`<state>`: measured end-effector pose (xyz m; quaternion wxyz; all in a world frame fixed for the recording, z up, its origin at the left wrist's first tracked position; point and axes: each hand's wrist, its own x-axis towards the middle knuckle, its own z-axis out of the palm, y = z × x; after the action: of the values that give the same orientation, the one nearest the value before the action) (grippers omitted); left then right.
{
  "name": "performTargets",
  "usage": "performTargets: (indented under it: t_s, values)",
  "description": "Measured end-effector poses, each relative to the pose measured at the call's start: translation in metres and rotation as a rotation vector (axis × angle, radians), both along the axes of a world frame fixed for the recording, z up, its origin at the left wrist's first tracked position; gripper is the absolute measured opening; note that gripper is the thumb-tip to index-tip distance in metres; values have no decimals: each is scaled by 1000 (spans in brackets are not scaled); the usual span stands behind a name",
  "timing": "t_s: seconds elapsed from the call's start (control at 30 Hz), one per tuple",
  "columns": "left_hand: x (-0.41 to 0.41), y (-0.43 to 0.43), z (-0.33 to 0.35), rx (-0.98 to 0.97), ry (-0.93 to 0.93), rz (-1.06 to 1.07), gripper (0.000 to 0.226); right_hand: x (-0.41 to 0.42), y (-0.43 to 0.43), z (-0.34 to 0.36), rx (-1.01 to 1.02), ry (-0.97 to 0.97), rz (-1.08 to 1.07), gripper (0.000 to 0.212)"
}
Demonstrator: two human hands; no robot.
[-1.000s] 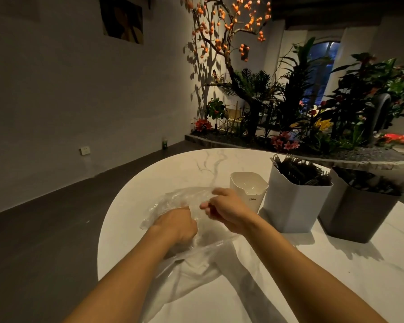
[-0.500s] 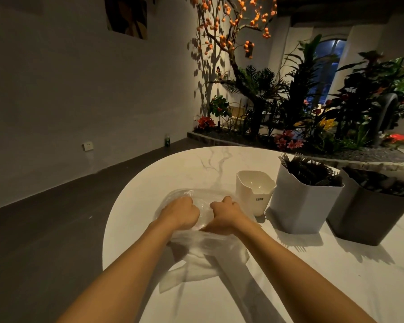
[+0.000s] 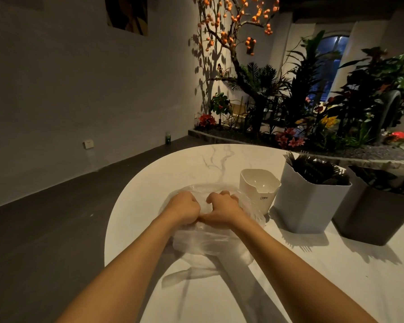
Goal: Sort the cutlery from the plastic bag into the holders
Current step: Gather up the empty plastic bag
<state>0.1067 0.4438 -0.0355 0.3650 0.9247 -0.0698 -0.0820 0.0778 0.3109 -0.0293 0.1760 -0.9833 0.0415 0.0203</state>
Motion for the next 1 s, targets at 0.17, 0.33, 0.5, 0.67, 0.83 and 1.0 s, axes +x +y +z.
performTargets:
  t_s: [0.17,0.33,0.5,0.67,0.83,1.0]
  values:
    - [1,-6,-3,105,-52,63,30,4,0,-5,-72,80,11,100]
    - [0,-10,1,147,-12,32,35,14,0,-9,-116,111,9,108]
    - [3,-9,1,121,22,-45,34,18,-5,-8,-75,157,-5,112]
    - [10,-6,-3,94,40,-66,33,25,-3,-11,-44,141,-9,113]
    - [13,-4,-10,68,38,-46,30,25,-3,-10,-36,147,-15,103]
    - [13,-3,-10,33,46,-47,32,28,-2,1,17,190,-67,90]
